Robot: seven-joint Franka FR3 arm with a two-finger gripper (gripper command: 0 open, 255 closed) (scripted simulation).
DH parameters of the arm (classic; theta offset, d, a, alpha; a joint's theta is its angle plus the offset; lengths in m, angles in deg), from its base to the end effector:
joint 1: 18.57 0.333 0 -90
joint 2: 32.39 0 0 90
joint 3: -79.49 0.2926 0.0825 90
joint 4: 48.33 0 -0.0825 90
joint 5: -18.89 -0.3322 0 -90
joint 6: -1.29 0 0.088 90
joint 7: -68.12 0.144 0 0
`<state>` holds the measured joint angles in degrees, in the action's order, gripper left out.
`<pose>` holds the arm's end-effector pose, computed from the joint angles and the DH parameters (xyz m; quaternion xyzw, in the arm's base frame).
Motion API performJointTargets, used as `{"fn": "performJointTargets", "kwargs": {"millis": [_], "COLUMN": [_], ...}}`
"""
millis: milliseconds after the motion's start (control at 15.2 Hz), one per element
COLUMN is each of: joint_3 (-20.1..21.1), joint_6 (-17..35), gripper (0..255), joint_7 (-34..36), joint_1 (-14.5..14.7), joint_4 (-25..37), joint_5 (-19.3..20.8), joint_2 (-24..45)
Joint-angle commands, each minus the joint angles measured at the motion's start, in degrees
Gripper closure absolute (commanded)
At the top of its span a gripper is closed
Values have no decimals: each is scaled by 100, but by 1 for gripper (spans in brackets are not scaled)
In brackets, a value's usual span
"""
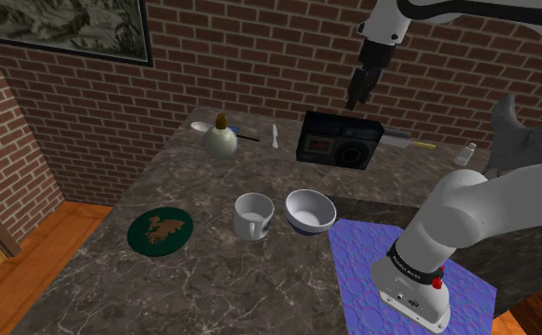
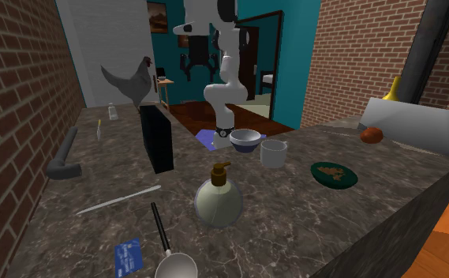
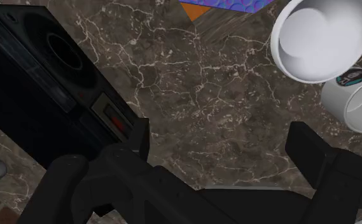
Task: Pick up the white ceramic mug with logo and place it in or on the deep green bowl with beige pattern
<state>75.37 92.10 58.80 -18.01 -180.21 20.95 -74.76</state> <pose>0.2858 -0.0280 0.5474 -0.9982 -0.0594 -0.0113 0.0051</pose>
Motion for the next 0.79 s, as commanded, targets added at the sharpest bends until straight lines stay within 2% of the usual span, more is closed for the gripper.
{"fn": "performJointTargets", "kwargs": {"millis": [0,726], "joint_3": [0,886], "joint_6": [0,1393], "gripper": [0,0], "joint_7": [0,749], "joint_1": [0,538], "joint_4": [0,-901], "joint_5": [0,-627], "joint_2": [0,649]}}
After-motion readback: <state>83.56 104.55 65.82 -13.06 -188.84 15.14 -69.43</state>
